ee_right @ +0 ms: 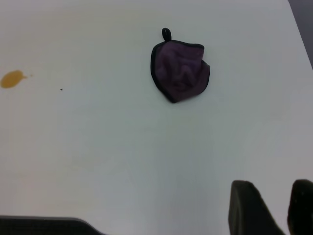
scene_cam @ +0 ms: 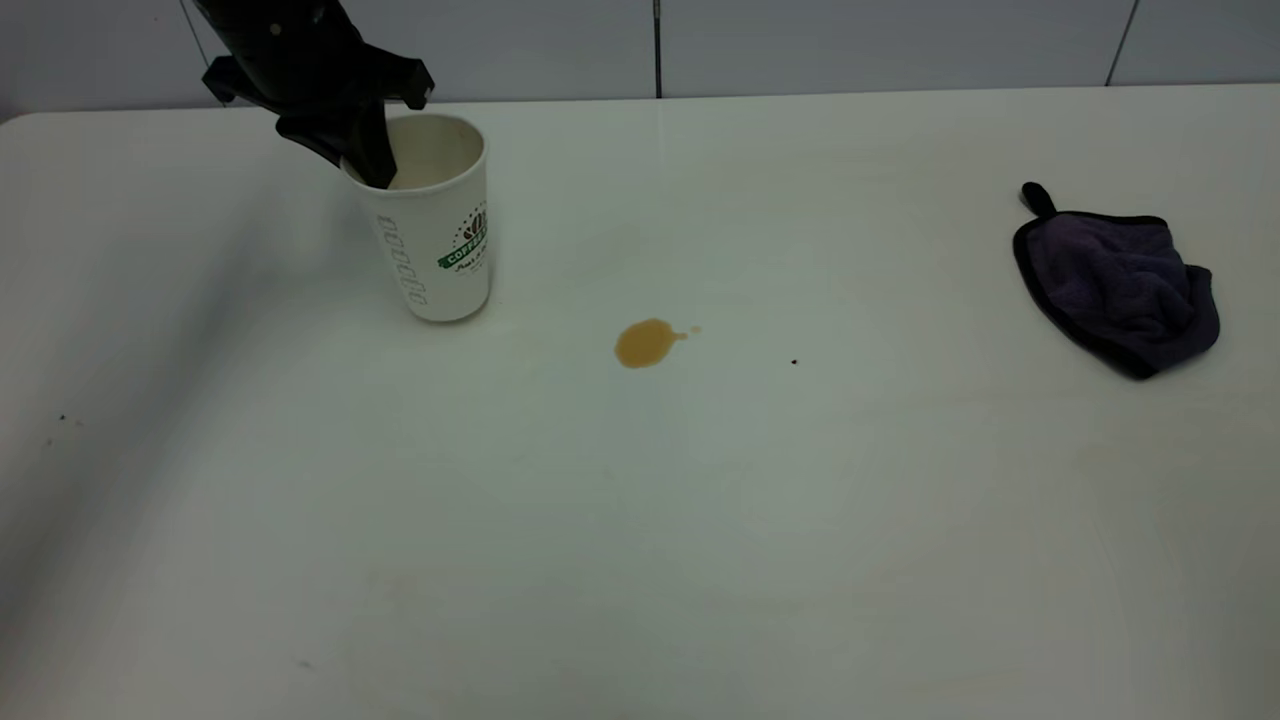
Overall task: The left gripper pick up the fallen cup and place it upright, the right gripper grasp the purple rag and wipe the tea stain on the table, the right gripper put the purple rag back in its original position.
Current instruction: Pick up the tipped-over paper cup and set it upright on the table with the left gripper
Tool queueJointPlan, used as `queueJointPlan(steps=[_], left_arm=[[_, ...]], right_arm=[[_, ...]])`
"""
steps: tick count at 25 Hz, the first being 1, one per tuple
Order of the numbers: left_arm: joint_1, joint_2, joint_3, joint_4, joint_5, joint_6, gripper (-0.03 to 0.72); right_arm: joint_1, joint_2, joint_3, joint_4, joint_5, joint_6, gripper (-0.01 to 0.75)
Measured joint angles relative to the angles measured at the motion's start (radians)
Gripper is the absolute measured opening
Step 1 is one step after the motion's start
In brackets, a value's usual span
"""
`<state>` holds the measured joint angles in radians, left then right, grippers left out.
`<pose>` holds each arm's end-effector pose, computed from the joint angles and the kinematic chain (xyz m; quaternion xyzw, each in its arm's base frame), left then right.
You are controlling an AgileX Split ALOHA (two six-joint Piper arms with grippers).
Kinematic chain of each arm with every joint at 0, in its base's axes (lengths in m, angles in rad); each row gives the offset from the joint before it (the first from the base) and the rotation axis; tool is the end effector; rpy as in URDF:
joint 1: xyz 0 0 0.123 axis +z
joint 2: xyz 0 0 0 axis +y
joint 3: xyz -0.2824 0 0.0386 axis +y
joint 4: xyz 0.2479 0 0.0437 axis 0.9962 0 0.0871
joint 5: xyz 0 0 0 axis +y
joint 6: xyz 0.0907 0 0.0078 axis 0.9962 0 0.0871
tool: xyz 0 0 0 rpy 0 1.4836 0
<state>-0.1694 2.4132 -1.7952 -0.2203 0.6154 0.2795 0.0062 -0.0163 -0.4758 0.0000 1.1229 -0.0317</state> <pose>0.4927 -0.0959 0.0923 0.1437 0.9638 -0.0693 0.2136 -0.0073 0.0000 0.2654 -0.0165 0.8708 -0.0063 0.4913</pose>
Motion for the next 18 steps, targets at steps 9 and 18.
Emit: queueJointPlan(steps=[9, 18], left_arm=[[0.006, 0.004, -0.001, -0.05, -0.004, 0.0, 0.157], [0.009, -0.032, -0.001, -0.063, 0.024, 0.015, 0.603]], right_arm=[[0.0, 0.0, 0.0, 0.0, 0.0, 0.0, 0.238], [0.0, 0.0, 0.0, 0.0, 0.0, 0.0, 0.238]])
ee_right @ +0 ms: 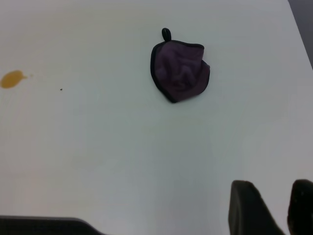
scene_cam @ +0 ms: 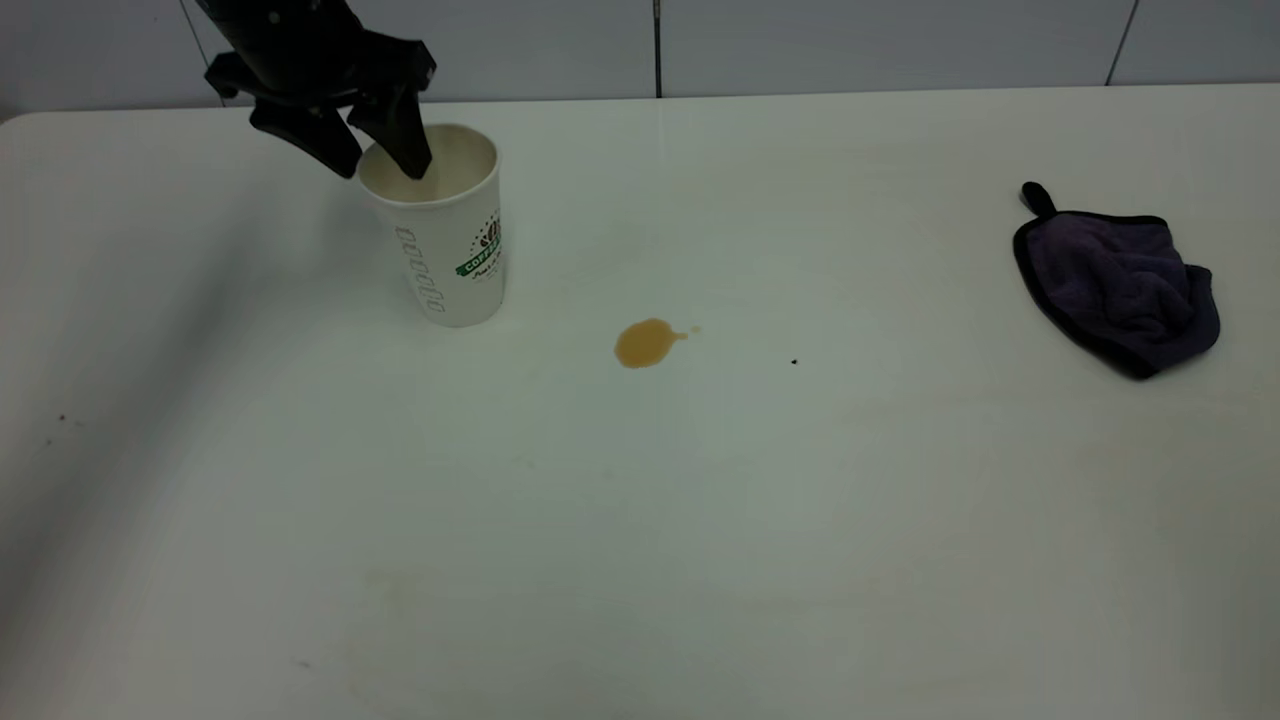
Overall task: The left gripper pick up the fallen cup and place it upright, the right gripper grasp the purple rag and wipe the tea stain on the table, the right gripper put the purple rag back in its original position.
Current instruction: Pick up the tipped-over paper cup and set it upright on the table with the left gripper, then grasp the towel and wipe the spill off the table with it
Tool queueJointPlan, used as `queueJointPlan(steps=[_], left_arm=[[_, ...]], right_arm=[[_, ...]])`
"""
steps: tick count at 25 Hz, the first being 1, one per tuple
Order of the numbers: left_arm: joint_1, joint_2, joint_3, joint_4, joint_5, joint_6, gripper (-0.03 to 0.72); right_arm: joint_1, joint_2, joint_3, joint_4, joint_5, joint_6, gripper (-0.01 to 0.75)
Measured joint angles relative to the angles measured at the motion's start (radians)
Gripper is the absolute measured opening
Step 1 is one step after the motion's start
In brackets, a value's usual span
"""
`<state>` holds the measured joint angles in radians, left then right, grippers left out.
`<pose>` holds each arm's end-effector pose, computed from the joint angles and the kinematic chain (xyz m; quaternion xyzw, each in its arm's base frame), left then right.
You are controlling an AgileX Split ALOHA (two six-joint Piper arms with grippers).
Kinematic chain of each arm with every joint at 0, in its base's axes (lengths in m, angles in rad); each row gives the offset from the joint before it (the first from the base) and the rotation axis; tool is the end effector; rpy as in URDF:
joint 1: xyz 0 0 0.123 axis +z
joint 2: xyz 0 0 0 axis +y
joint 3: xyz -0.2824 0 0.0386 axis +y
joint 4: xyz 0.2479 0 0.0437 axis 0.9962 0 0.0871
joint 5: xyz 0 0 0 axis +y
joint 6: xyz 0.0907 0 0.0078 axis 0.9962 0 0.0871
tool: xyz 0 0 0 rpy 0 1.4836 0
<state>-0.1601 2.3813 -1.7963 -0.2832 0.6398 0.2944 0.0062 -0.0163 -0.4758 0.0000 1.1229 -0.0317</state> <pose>0.4923 -0.0949 0.1084 0.1277 0.9628 -0.0921 0.2194 -0.0073 0.0000 0.2654 -0.0165 0.8708 -0.0063 0.4913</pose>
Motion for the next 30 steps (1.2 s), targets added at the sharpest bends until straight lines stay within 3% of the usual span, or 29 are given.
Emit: queueJointPlan(steps=[2, 5, 17, 25, 30], left_arm=[[0.0, -0.056, 0.0, -0.003, 0.019, 0.0, 0.654], [0.0, -0.159, 0.0, -0.013, 0.081, -0.002, 0.658], [0.097, -0.546, 0.0, 0.051, 0.512, -0.018, 0.535], [0.129, -0.673, 0.014, 0.155, 0.525, -0.124, 0.524], [0.129, -0.784, 0.138, 0.249, 0.525, -0.195, 0.524]], right_arm=[[0.0, 0.0, 0.0, 0.0, 0.0, 0.0, 0.238], [0.0, 0.0, 0.0, 0.0, 0.0, 0.0, 0.238], [0.0, 0.0, 0.0, 0.0, 0.0, 0.0, 0.238], [0.0, 0.0, 0.0, 0.0, 0.0, 0.0, 0.238], [0.0, 0.0, 0.0, 0.0, 0.0, 0.0, 0.238]])
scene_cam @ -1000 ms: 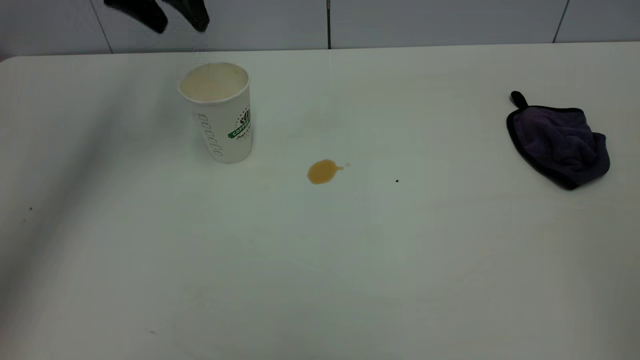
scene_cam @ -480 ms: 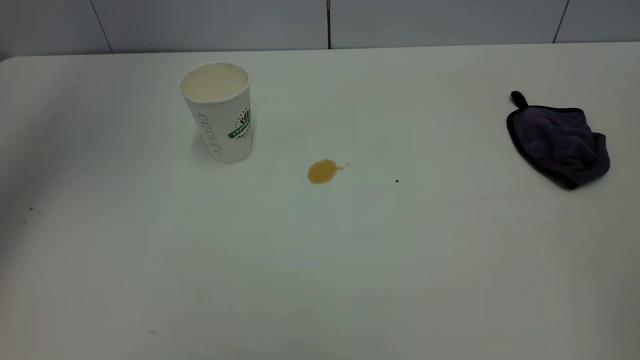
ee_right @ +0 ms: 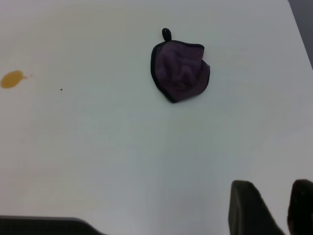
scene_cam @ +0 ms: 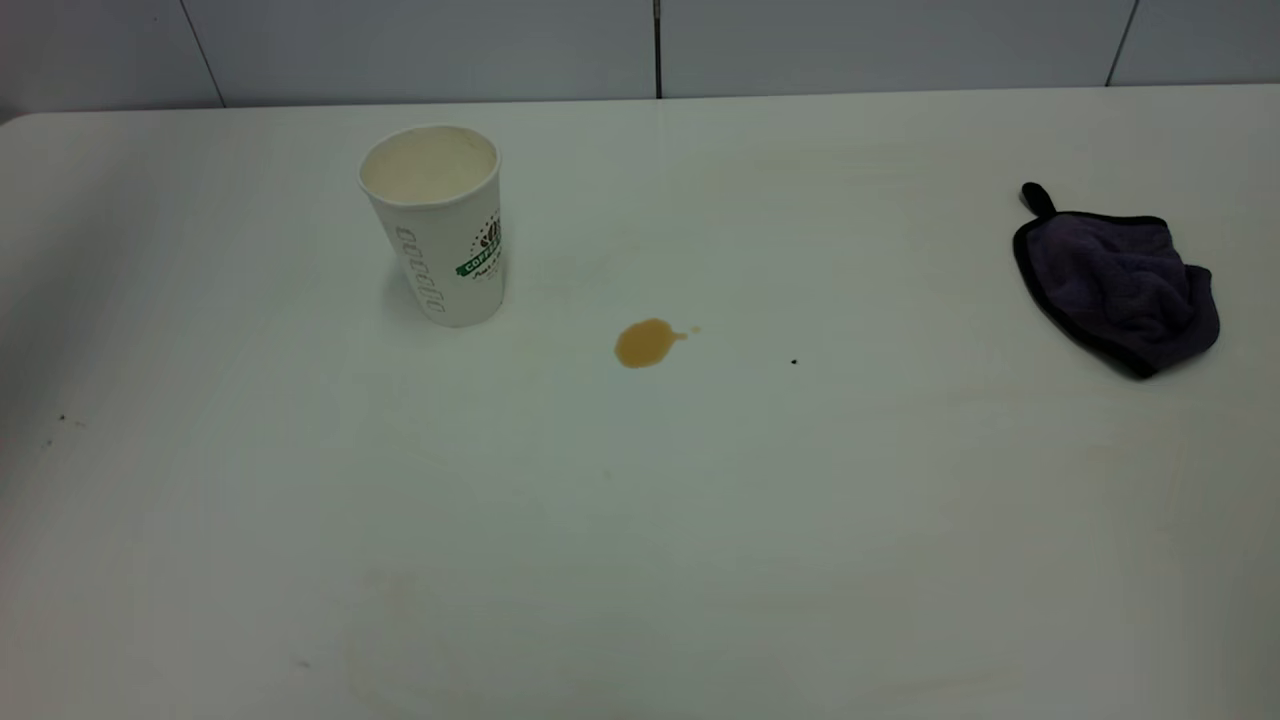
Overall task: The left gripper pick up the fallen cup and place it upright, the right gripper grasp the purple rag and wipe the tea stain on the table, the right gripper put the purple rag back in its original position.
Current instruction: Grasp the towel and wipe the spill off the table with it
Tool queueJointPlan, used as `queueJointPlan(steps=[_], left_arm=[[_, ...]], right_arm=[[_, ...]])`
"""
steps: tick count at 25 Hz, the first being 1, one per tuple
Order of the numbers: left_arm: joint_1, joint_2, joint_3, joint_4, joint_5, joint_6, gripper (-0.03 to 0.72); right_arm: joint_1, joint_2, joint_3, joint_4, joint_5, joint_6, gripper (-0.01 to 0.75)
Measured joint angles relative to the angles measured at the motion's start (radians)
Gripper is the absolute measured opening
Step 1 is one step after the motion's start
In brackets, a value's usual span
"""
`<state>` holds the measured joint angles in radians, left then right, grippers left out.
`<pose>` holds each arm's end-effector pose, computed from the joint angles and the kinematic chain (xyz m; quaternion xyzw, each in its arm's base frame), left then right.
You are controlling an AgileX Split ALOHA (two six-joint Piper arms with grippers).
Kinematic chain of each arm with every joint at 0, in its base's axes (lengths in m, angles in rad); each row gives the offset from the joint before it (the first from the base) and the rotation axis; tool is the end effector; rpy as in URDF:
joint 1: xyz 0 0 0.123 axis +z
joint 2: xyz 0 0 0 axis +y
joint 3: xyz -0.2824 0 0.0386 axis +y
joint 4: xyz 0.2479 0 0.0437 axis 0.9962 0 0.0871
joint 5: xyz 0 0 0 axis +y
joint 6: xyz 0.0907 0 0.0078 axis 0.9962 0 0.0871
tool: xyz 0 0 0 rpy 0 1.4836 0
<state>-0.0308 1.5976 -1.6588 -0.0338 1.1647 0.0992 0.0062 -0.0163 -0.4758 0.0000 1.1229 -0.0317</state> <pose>0.3385 -0.0133 0.3856 0.0603 0.9598 -0.0074 0.2741 -0.0073 0.0000 0.2654 -0.0165 0.8708 -0.0063 0.4913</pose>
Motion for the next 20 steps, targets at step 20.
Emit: queueJointPlan(steps=[20], left_arm=[[0.0, -0.659, 0.813, 0.124, 0.0, -0.073, 0.524]], right_arm=[[0.0, 0.0, 0.0, 0.0, 0.0, 0.0, 0.238]])
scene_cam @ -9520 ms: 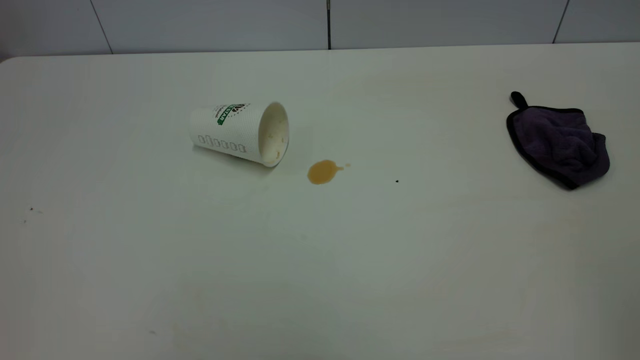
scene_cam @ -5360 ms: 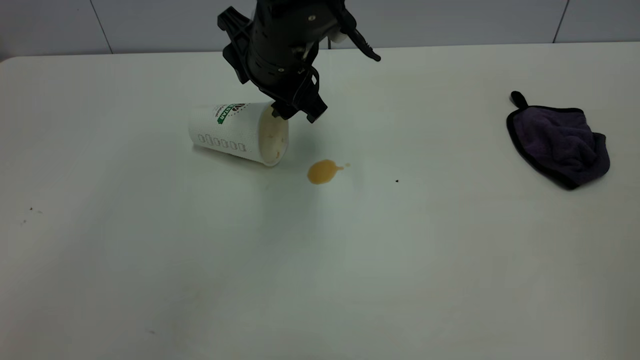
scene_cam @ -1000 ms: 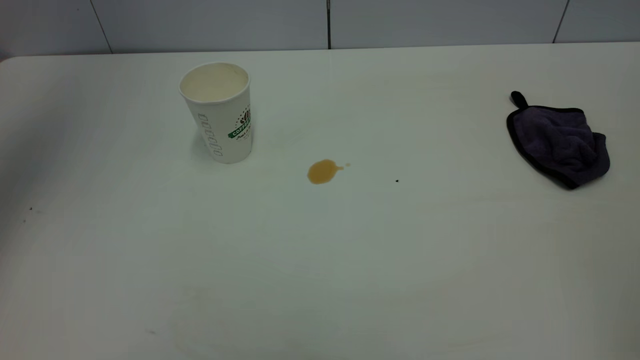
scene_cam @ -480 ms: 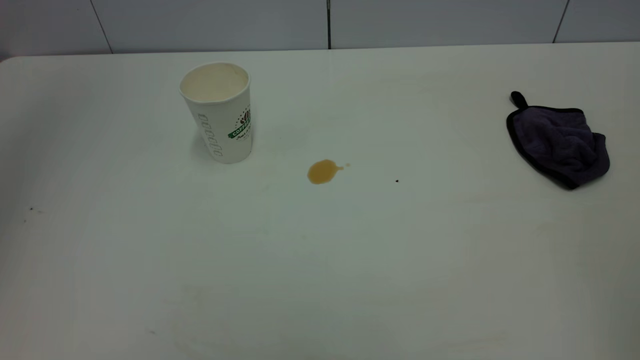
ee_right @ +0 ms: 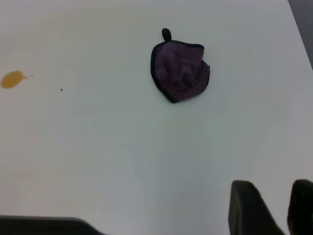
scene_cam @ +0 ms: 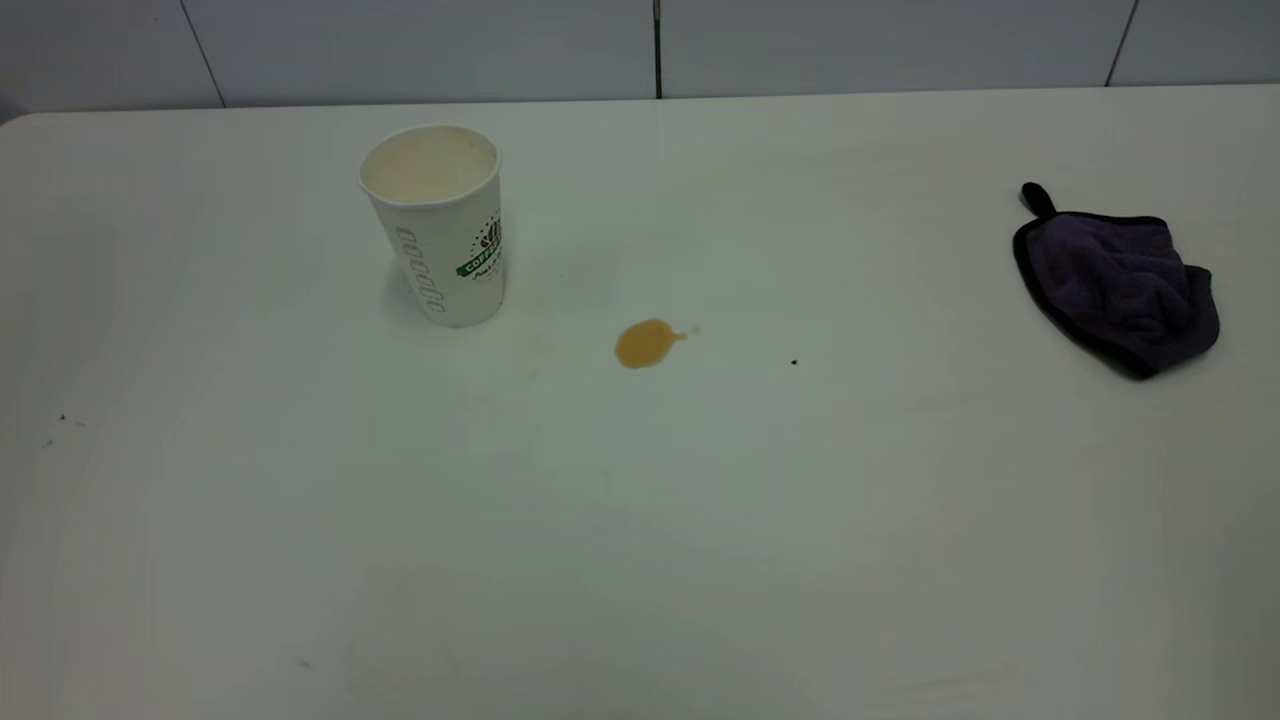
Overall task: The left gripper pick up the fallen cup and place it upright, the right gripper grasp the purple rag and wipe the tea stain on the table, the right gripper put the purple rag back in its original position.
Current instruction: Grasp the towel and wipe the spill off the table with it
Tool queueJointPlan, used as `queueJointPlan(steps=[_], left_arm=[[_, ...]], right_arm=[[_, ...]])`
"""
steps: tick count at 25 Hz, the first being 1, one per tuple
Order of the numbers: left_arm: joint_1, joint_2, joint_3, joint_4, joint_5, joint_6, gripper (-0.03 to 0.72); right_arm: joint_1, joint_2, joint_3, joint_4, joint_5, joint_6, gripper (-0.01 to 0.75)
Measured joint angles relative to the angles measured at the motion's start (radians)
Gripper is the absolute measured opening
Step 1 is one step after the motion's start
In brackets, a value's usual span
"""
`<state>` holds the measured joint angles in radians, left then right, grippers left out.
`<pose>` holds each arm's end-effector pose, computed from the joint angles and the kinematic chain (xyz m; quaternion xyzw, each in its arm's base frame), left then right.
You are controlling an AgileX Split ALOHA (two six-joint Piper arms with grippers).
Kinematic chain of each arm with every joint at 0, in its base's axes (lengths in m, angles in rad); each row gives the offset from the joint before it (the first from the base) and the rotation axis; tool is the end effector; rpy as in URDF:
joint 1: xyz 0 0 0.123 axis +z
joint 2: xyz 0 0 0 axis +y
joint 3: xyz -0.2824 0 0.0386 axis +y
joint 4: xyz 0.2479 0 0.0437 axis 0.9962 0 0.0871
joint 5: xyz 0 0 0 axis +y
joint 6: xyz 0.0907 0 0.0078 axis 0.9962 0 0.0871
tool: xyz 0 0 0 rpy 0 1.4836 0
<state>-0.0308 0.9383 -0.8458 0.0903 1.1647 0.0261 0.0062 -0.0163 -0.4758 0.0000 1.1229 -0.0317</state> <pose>0.1506 0.0029 0.3107 0.0371 0.9783 0.0437 0.1990 -0.0073 0.0000 0.2654 -0.0165 0.8708 -0.0063 0.4913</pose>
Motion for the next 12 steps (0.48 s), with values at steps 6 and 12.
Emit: queueJointPlan(steps=[6, 12], left_arm=[[0.0, -0.233, 0.224, -0.018, -0.004, -0.096, 0.524], [0.0, -0.521, 0.35, -0.012, -0.049, -0.102, 0.524]], right_arm=[[0.0, 0.0, 0.0, 0.0, 0.0, 0.0, 0.238], [0.0, 0.0, 0.0, 0.0, 0.0, 0.0, 0.238]])
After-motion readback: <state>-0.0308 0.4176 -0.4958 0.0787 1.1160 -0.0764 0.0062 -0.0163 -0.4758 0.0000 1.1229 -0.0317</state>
